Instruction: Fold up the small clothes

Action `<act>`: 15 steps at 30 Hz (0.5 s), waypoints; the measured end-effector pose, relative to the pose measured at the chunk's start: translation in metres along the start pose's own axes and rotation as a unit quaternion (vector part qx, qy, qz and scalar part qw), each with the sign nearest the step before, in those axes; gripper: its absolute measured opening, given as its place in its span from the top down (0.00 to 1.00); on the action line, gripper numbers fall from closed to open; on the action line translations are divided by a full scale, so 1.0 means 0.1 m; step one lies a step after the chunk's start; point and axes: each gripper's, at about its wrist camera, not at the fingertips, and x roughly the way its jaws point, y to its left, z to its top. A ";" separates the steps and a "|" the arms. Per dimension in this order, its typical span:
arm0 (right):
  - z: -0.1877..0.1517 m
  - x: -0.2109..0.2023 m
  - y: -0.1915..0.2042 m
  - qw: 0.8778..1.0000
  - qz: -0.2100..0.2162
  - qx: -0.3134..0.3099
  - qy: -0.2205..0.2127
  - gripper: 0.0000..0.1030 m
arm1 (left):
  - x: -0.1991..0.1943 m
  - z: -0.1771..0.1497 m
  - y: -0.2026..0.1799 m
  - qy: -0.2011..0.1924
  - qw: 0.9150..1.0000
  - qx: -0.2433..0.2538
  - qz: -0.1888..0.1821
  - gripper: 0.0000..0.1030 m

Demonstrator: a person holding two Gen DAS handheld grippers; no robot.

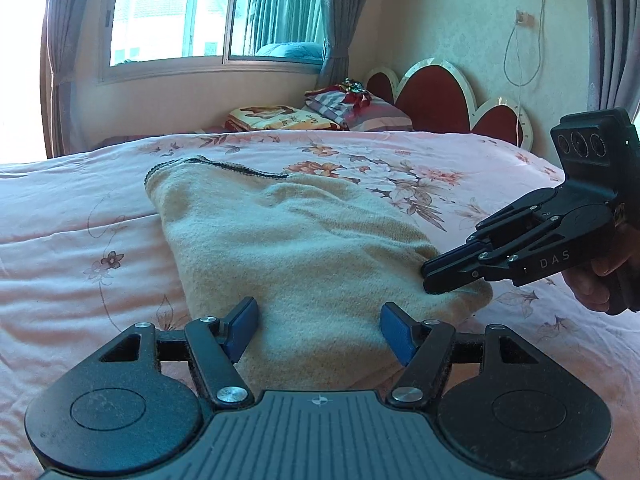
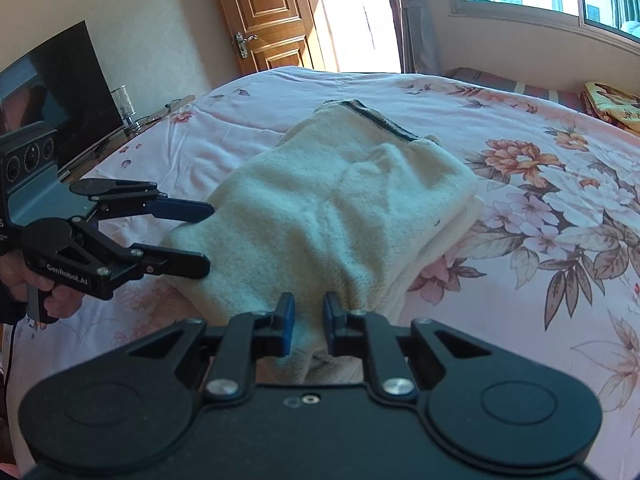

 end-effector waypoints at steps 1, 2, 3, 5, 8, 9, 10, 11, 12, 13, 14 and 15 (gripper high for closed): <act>-0.02 0.00 -0.03 1.000 0.004 0.010 -0.006 0.89 | -0.01 -0.01 0.01 -0.004 1.000 -0.008 0.000 0.34; -0.05 0.00 -0.07 1.000 0.010 0.023 -0.012 0.89 | 0.00 -0.03 0.03 -0.008 1.000 -0.017 -0.001 0.34; -0.07 0.00 -0.10 0.999 0.013 0.034 -0.017 0.90 | 0.00 -0.04 0.04 -0.010 1.000 -0.020 -0.001 0.34; -0.08 0.00 -0.11 0.999 0.015 0.042 -0.021 0.91 | 0.01 -0.05 0.03 -0.014 1.000 -0.021 0.001 0.34; -0.08 0.00 -0.09 0.999 0.013 0.035 -0.022 0.91 | 0.01 -0.06 0.02 -0.018 1.000 -0.024 0.006 0.34; -0.08 0.00 -0.10 0.999 0.015 0.038 -0.023 0.91 | 0.01 -0.07 0.02 -0.019 0.999 -0.024 0.008 0.34; -0.09 0.00 -0.11 0.999 0.017 0.040 -0.025 0.91 | 0.01 -0.07 0.00 -0.020 0.999 -0.025 0.011 0.34; -0.10 0.00 -0.12 0.998 0.019 0.043 -0.028 0.91 | 0.02 -0.07 -0.01 -0.021 0.999 -0.024 0.015 0.34; -0.11 0.00 -0.12 0.998 0.020 0.046 -0.031 0.91 | 0.03 -0.07 -0.02 -0.021 0.999 -0.024 0.017 0.34; -0.12 0.00 -0.12 0.998 0.021 0.049 -0.033 0.91 | 0.03 -0.07 -0.03 -0.021 0.999 -0.025 0.020 0.34; -0.14 -0.01 -0.13 0.998 0.022 0.052 -0.035 0.91 | 0.04 -0.06 -0.04 -0.021 0.999 -0.026 0.021 0.34; -0.14 -0.01 -0.13 0.998 0.023 0.055 -0.037 0.91 | 0.04 -0.06 -0.04 -0.021 0.999 -0.026 0.023 0.34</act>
